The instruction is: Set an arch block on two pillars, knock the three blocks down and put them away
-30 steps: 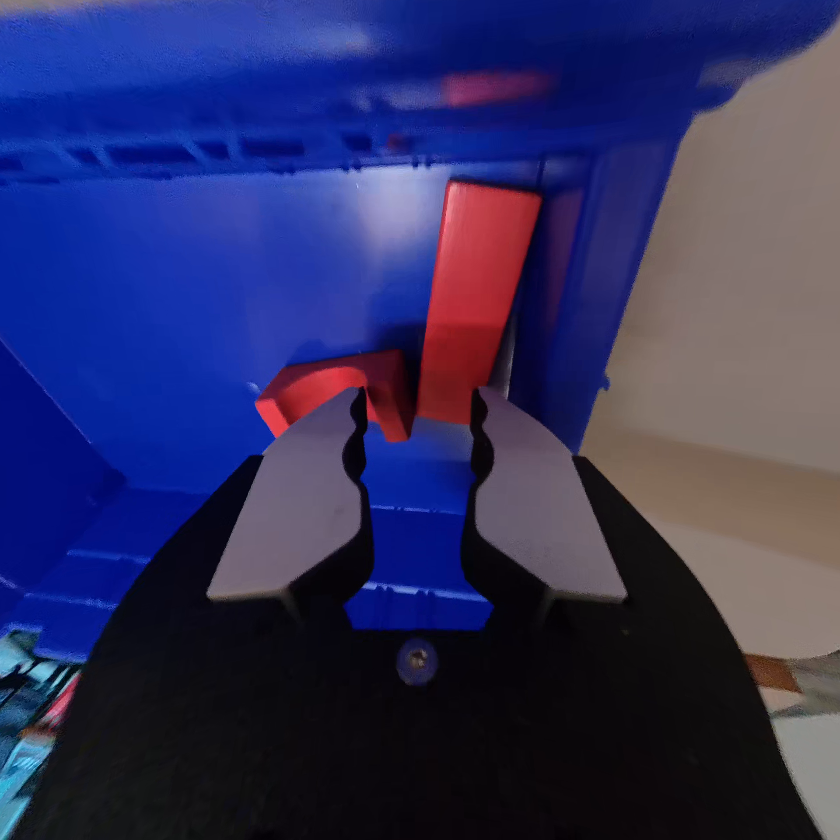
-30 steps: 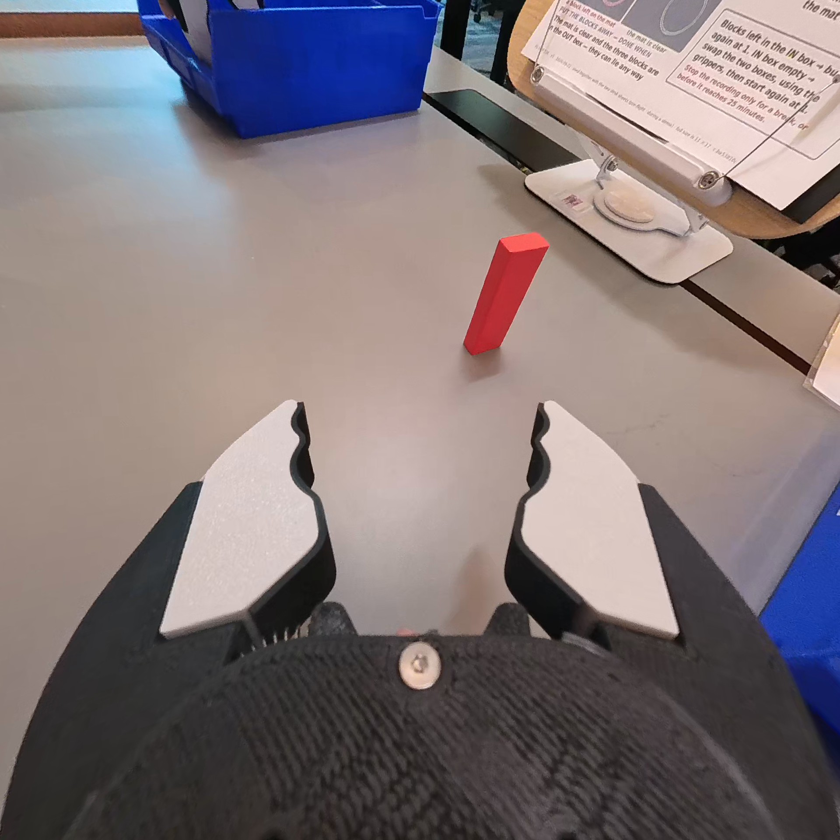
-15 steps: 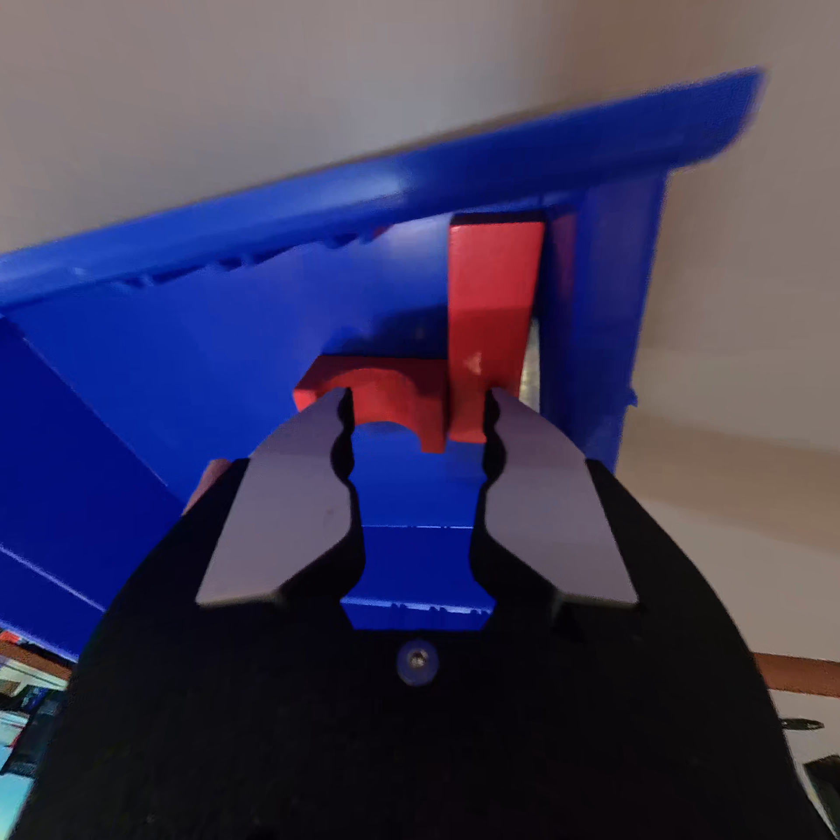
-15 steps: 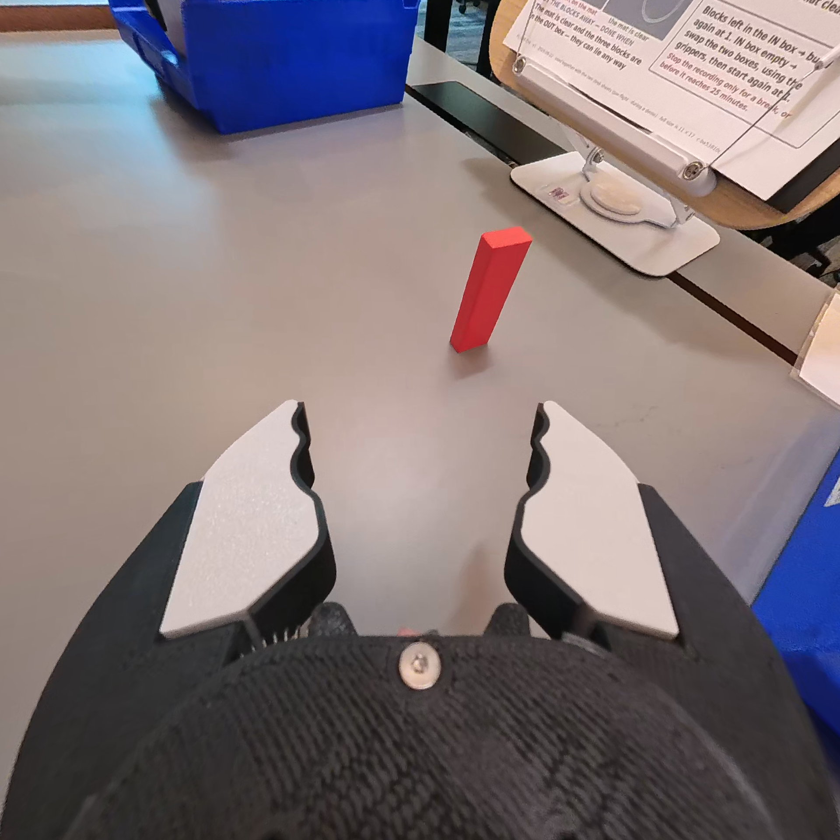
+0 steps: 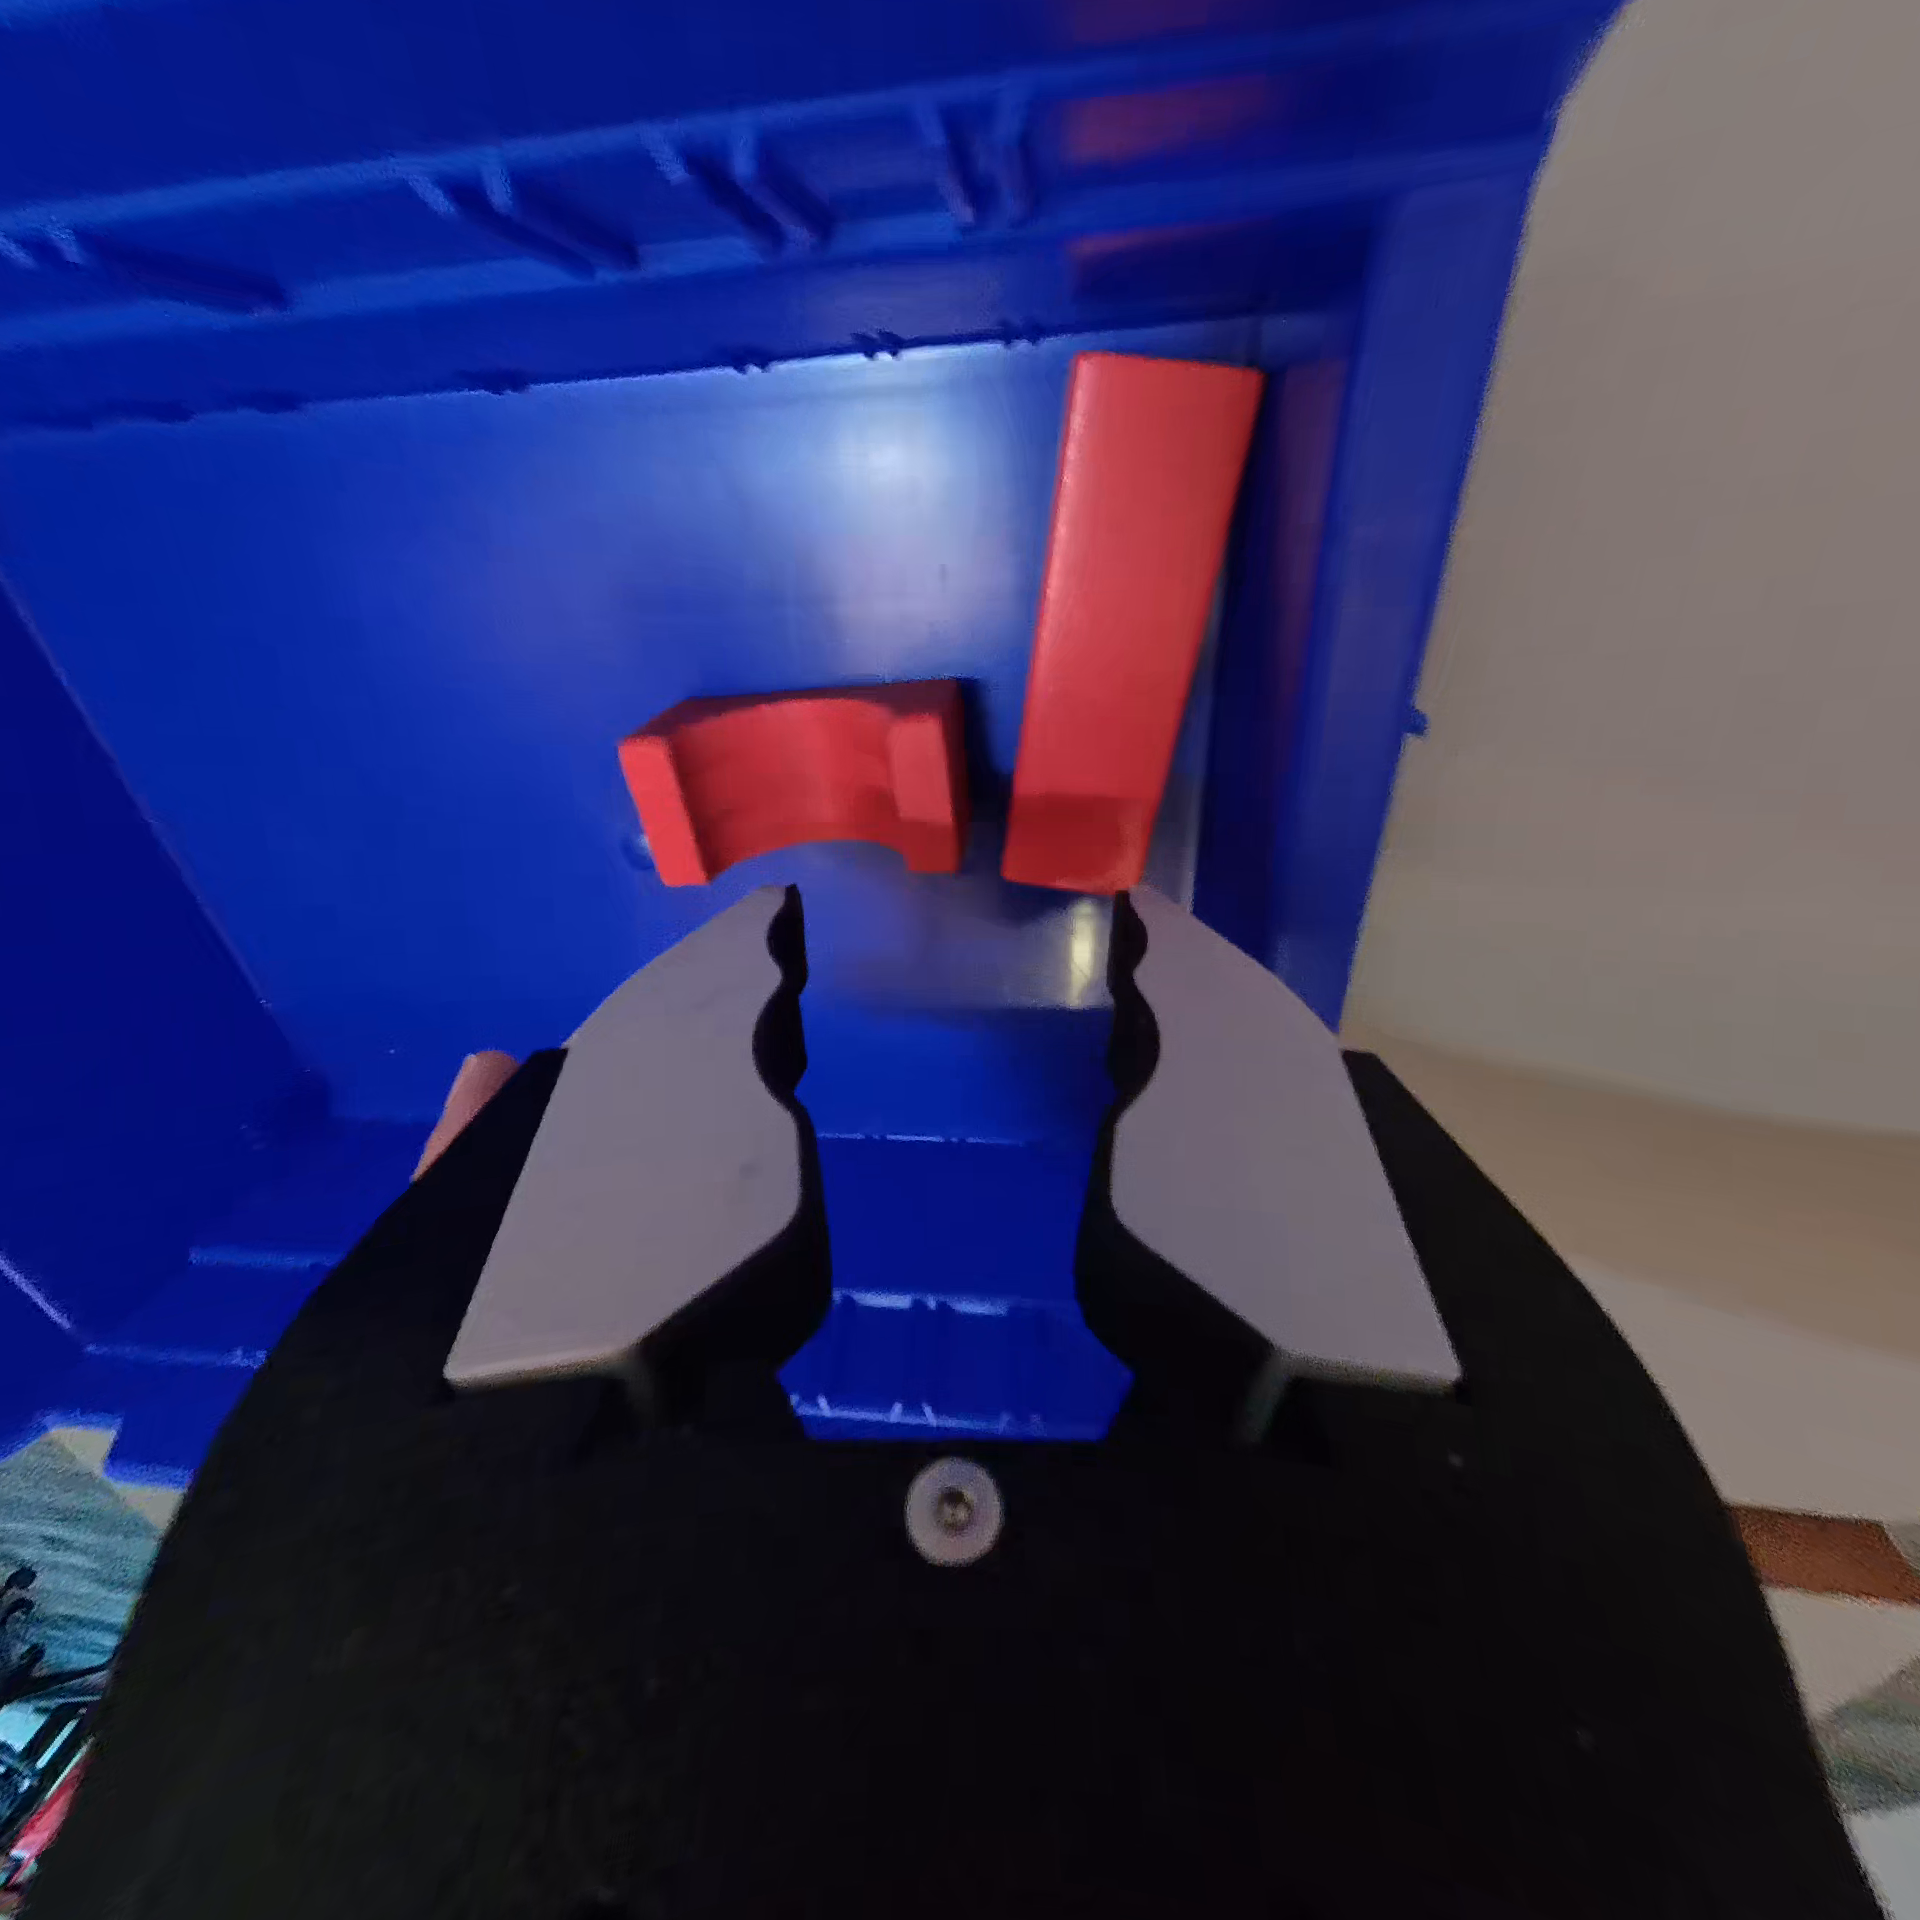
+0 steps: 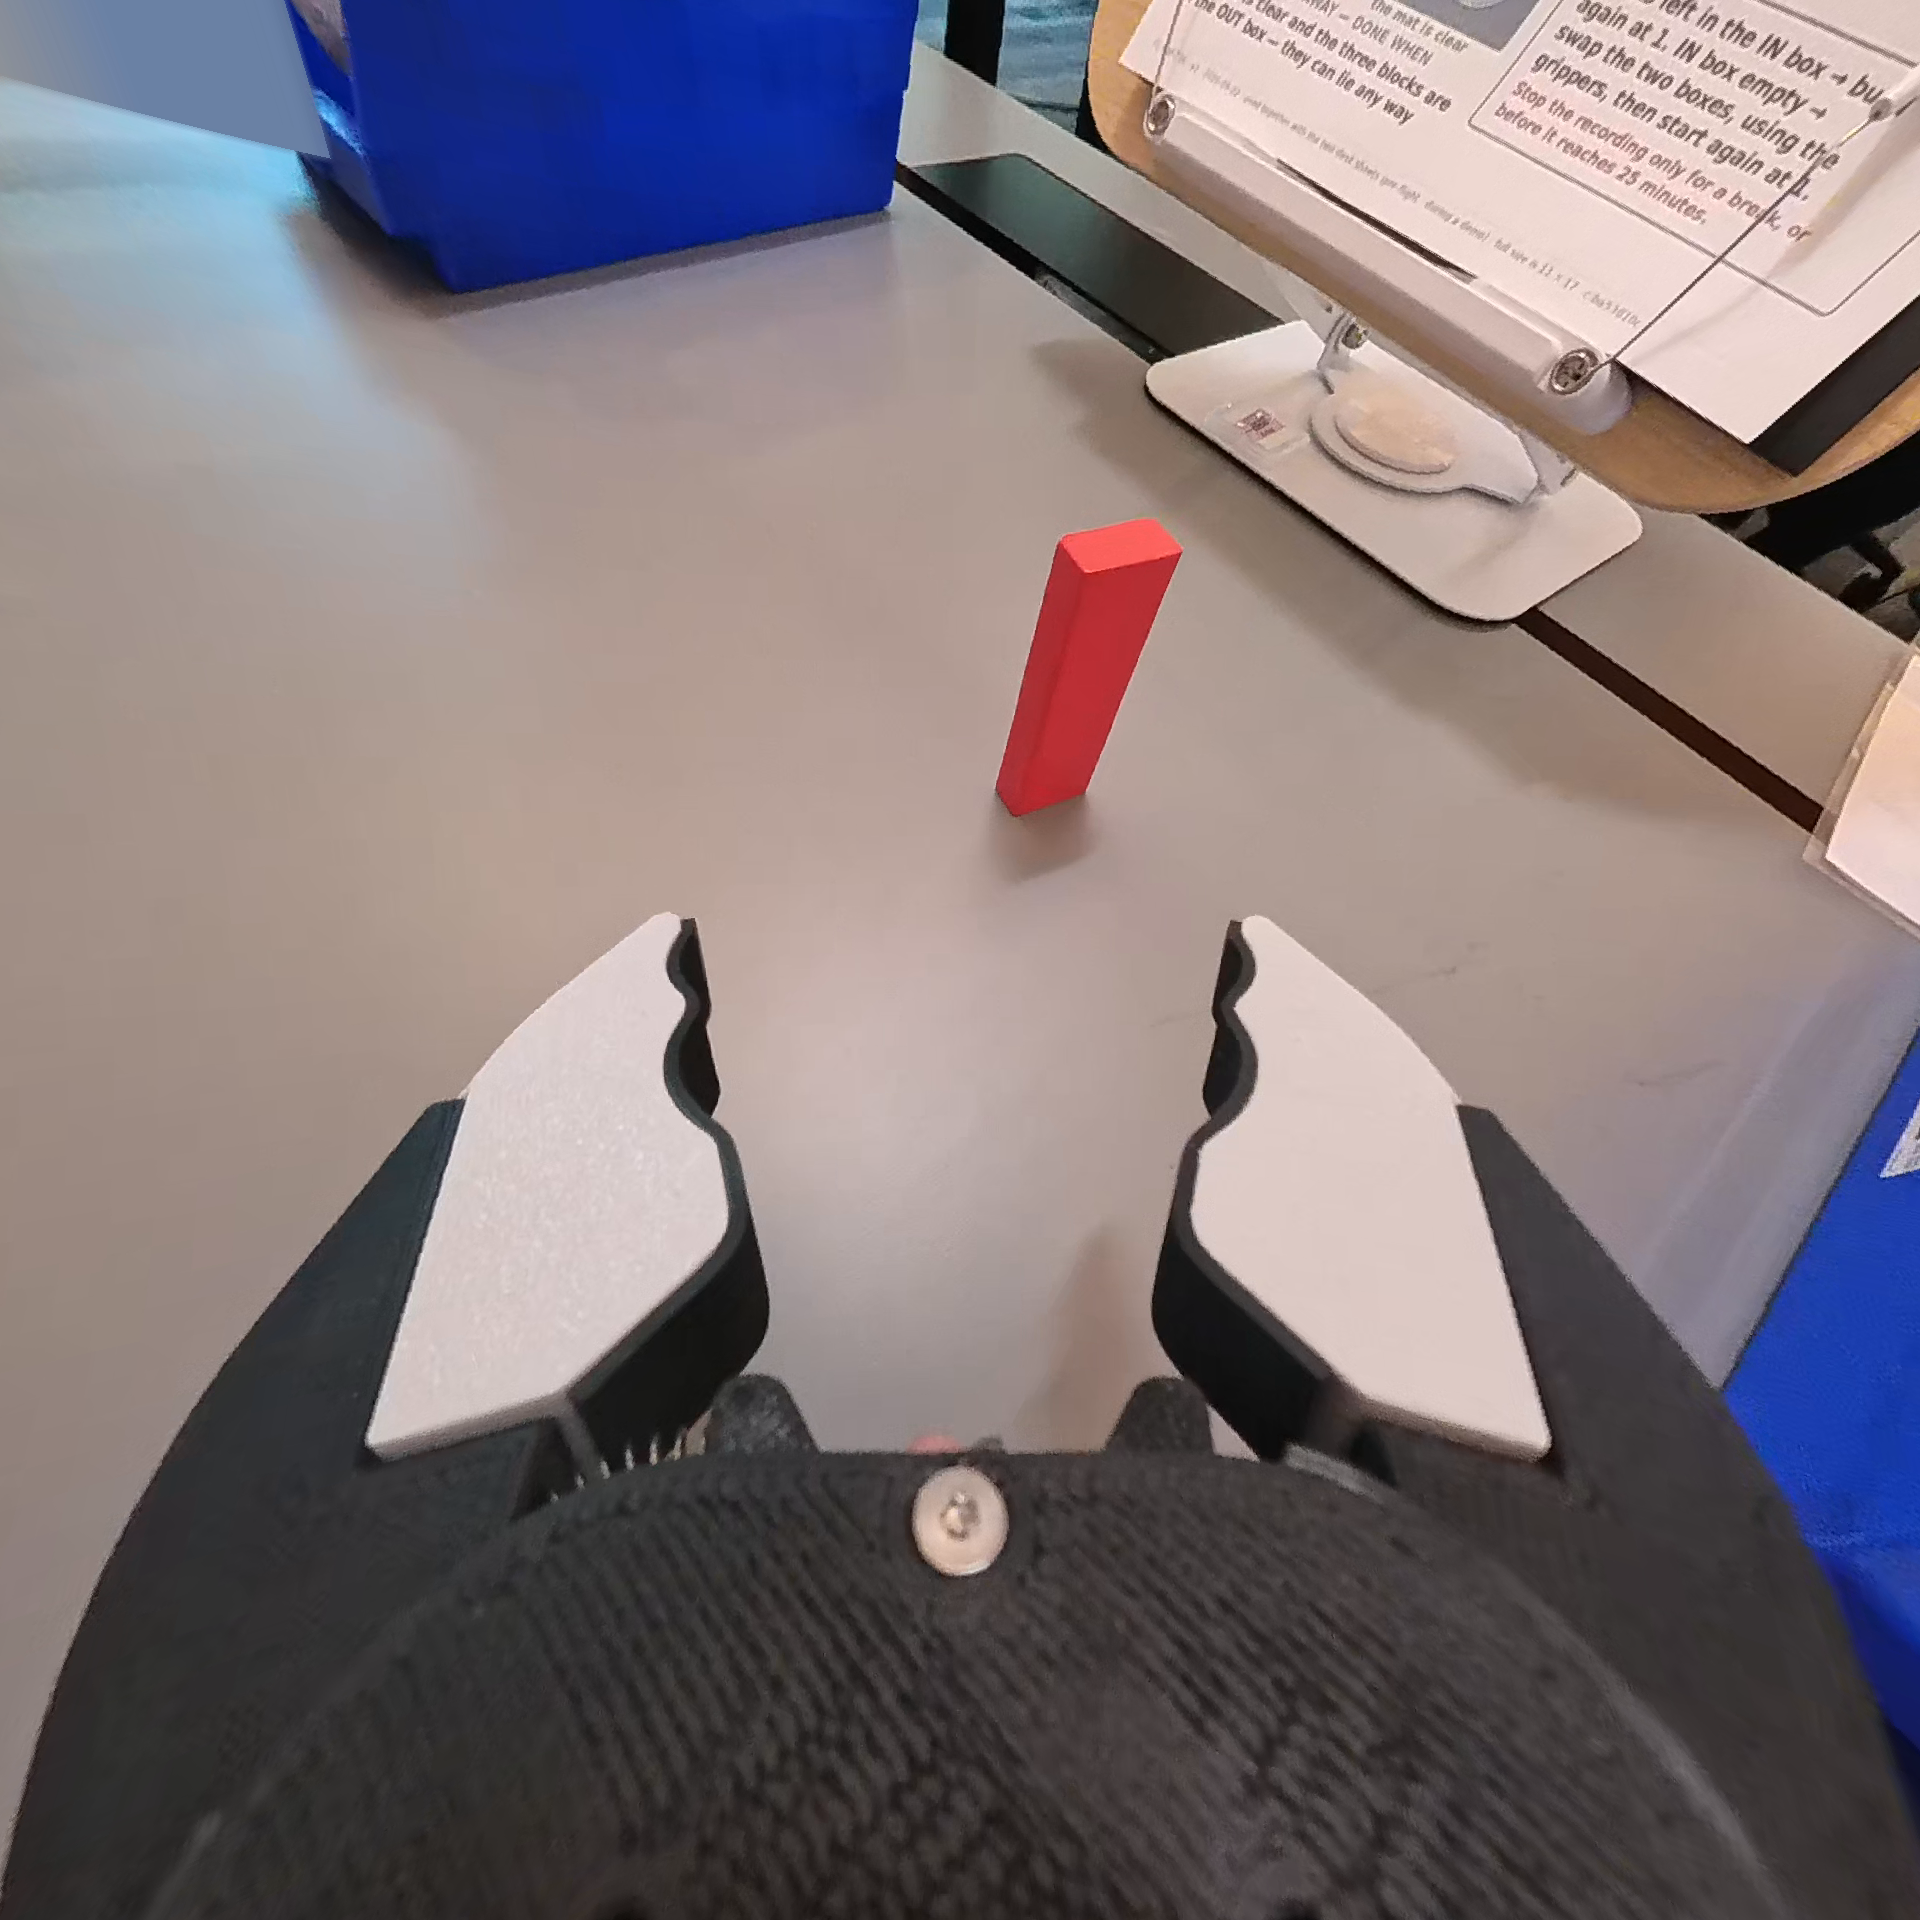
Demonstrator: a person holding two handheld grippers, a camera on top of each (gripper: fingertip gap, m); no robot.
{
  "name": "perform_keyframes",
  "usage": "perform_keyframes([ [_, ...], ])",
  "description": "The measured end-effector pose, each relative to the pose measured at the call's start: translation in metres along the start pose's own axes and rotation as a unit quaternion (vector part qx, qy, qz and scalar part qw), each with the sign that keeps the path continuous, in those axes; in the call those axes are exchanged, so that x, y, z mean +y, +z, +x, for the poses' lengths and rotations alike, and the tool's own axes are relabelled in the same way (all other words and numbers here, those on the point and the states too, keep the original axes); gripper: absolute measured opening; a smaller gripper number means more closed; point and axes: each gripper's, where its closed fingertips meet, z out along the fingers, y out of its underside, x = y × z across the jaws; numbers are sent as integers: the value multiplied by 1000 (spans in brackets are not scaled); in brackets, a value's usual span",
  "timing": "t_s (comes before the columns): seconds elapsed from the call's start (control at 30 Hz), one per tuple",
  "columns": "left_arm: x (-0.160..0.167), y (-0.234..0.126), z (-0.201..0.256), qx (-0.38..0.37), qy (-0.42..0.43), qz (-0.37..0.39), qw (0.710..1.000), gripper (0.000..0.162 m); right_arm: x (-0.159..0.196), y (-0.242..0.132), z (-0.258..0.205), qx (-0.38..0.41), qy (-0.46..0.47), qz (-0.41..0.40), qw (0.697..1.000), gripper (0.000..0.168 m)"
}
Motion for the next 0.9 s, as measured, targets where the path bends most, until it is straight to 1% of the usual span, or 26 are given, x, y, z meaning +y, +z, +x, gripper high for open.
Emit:
perform_keyframes([
  [0.13, 20, -1, 13, 38, 3, -47, 998, 52, 1, 1, 3, 6, 5, -2, 1000, 94],
  [0.17, 24, 0, 16, 52, -9, -55, 997, 52, 1, 1, 5, 9, 7, 0, 1000, 94],
  [0.2, 25, 1, 20, 68, -28, -56, 996, 48, 1, 1, 6, 10, 9, 2, 1000, 94],
  [0.23, 23, 3, 22, 82, -48, -51, 994, 46, 0, 0, 7, 12, 12, 4, 1000, 94],
  [0.37, 7, 8, 21, 110, -87, -19, 990, 48, -2, 1, 12, 16, 20, 9, 1000, 94],
  [0.47, 6, 18, 22, 115, -90, -35, 989, 44, -3, 2, 13, 17, 16, 9, 1000, 94],
  [0.6, 2, 28, 28, 146, -136, -41, 979, 42, -1, 1, 15, 18, 11, 5, 1000, 94],
  [0.67, 1, 32, 27, 143, -138, -39, 979, 41, 0, 0, 16, 18, 13, 6, 1000, 94],
  [0.77, 2, 34, 24, 120, -116, -41, 985, 40, -1, -1, 18, 20, 13, 11, 1000, 94],
  [0.9, 5, 37, 18, 73, -79, -51, 993, 38, -2, -2, 20, 22, 13, 15, 1000, 94],
])
